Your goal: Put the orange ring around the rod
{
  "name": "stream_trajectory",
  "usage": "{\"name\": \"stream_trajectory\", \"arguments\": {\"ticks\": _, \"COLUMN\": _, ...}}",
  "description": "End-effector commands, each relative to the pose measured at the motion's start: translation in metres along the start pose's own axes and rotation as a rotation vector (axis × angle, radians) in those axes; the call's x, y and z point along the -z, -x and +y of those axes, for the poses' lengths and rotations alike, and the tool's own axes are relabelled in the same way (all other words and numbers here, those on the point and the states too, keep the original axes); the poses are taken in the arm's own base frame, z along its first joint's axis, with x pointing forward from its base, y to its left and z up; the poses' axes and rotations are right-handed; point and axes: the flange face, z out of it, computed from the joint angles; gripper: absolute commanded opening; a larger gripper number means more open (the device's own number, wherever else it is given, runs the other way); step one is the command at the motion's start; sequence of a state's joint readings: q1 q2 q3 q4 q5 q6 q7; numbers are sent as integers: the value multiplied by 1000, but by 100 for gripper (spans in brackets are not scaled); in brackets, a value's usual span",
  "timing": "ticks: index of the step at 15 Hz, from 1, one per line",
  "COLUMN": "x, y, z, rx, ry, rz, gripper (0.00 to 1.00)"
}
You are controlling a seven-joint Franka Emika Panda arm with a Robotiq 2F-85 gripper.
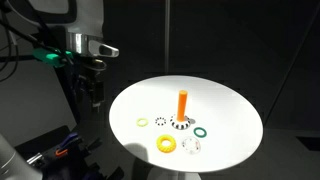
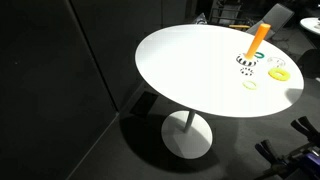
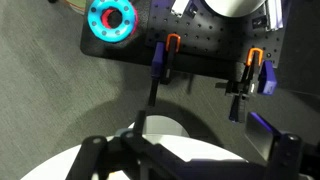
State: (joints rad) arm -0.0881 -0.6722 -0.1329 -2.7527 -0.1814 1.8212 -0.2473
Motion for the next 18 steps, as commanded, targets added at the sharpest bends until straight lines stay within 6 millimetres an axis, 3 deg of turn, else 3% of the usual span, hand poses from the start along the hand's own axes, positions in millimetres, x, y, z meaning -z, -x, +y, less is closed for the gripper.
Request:
{"name": "stream_trajectory", "arguments": {"ticks": 1, "x": 1, "y": 0, "z": 0, "rx": 0, "ry": 0, "rz": -1, "gripper": 100}}
{"name": "stream_trajectory", "arguments": {"ticks": 9, "x": 8, "y": -11, "z": 6, "rx": -34, "ry": 14, "rz": 77, "gripper": 100}}
{"name": "stream_trajectory", "arguments": {"ticks": 13, "x": 13, "y": -30, "z": 19, "rx": -92, "ry": 15, "rz": 160, "gripper": 100}}
{"name": "stream_trajectory", "arguments": {"ticks": 18, "x": 1, "y": -63, "z": 47, "rx": -194, "ry": -12, "rz": 181, "gripper": 100}}
